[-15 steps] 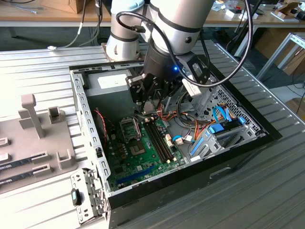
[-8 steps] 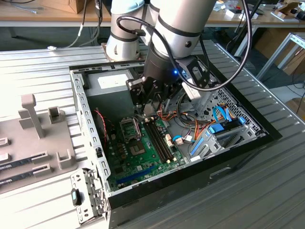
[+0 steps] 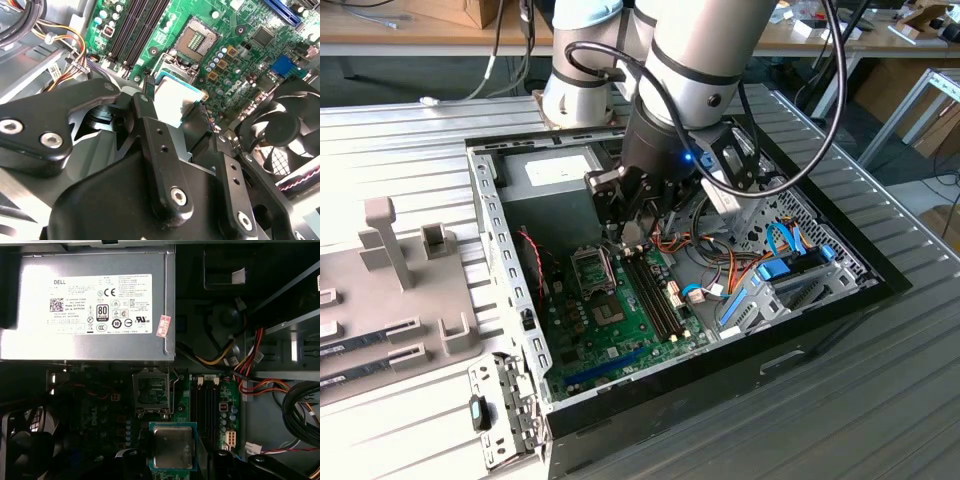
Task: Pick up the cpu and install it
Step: 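Pick up the cpu and move it towards the insertion slot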
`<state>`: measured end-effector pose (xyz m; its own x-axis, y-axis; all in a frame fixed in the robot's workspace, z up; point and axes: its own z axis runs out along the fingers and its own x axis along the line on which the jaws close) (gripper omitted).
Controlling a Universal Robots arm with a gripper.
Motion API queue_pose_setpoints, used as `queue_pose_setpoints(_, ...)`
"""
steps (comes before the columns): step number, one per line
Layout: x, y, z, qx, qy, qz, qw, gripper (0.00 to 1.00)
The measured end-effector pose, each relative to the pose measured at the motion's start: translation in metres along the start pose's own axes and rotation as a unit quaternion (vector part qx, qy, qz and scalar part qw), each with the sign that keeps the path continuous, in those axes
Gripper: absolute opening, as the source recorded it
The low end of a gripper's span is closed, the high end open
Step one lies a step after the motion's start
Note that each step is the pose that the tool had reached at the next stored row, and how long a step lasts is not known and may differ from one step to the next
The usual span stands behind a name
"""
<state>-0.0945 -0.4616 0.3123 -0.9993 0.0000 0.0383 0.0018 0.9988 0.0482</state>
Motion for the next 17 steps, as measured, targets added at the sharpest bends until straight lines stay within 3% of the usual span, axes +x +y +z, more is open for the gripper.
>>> queue_pose_setpoints(17, -0.0007, -0.0064, 0.0160, 0.0000, 0.0000, 0.000, 1.00000, 0.47)
